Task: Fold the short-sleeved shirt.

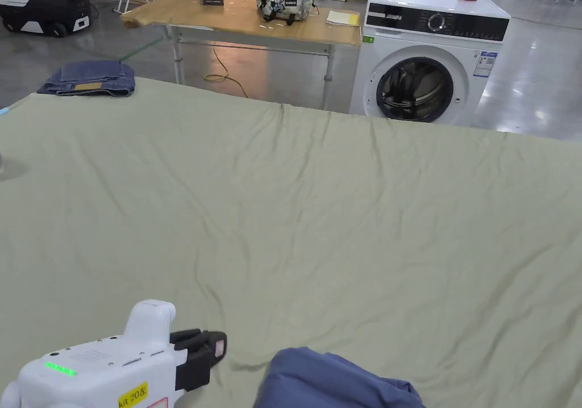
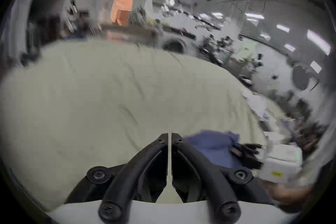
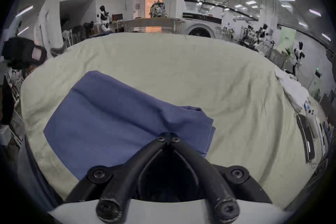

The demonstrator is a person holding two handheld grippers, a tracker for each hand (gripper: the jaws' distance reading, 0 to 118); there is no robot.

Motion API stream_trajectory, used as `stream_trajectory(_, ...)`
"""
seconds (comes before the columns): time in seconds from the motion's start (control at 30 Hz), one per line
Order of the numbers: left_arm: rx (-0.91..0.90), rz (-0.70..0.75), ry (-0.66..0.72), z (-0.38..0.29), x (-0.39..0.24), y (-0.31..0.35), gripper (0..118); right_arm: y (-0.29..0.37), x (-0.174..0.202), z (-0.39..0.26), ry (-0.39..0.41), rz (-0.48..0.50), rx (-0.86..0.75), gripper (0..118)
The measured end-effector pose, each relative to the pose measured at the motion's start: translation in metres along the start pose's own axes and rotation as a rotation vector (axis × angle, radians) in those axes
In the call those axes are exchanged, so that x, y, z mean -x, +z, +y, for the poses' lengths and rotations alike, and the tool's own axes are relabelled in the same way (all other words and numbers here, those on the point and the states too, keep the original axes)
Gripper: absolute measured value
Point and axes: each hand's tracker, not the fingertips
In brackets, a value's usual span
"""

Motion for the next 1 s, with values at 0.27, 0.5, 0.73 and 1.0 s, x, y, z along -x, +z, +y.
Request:
stream_trajectory(0.27, 0.316, -0.319, 0.326, -0.003, 0.076, -0.069, 69, 0.004, -0.006, 0.002, -0.025, 0.033, 0.004, 0)
stream_trajectory(0.5, 0.377, -0.548, 0.417, -0.024, 0.066, -0.121, 73, -0.001, -0.009, -0.001, -0.021, 0.032, -0.004, 0)
stream_trajectory(0.73, 0.368, -0.459, 0.398, -0.024, 0.055, -0.141, 27, -0.003, -0.012, -0.003, -0.010, 0.027, -0.003, 0)
stream_trajectory(1.0, 0.296, -0.543, 0.393, -0.006, 0.046, -0.099, 17, 0.006, -0.009, 0.018, 0.012, 0.041, -0.047, 0)
